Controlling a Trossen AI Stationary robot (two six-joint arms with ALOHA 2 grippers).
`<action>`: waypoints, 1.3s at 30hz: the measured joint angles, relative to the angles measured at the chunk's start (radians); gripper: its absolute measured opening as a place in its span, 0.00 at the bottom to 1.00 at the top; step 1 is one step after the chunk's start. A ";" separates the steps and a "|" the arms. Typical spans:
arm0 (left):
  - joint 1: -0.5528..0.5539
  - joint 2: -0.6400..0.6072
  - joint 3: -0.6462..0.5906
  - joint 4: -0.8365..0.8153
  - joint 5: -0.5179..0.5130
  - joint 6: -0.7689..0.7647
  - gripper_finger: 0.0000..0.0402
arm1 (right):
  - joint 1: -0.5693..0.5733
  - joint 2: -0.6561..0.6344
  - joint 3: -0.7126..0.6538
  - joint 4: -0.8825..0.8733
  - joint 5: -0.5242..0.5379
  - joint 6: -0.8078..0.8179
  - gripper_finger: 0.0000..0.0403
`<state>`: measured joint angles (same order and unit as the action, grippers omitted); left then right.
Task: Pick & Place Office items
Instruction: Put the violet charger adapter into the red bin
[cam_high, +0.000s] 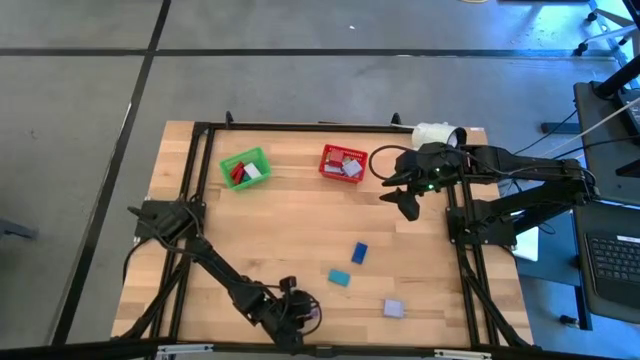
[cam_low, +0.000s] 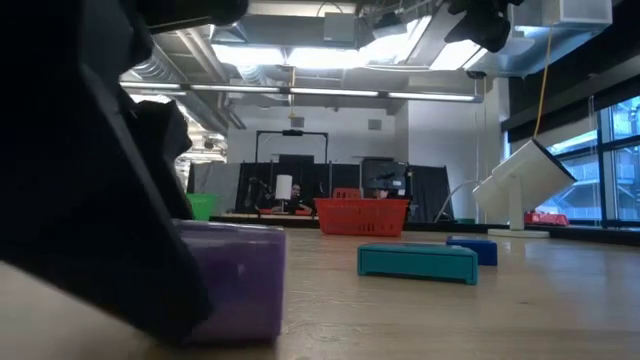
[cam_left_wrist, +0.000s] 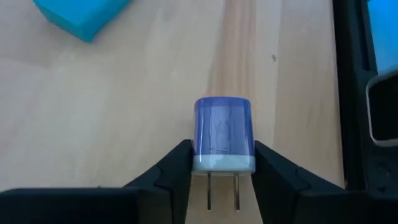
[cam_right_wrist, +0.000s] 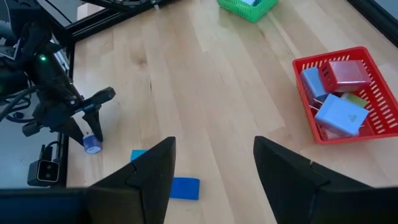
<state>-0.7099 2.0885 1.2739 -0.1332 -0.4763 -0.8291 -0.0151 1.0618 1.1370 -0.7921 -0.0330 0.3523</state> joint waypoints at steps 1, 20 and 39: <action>0.008 -0.008 0.000 -0.003 0.000 0.007 0.32 | 0.000 0.000 0.000 0.001 0.000 0.005 0.54; 0.368 -0.373 0.000 -0.146 -0.324 0.572 0.34 | 0.000 0.000 0.000 0.022 0.018 0.085 0.54; 0.630 -0.542 0.001 0.413 -0.147 1.238 0.35 | -0.003 -0.015 -0.001 0.169 0.336 -0.154 0.54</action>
<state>-0.0803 1.5463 1.2747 0.2802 -0.6233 0.4089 -0.0185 1.0472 1.1362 -0.6230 0.3025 0.1985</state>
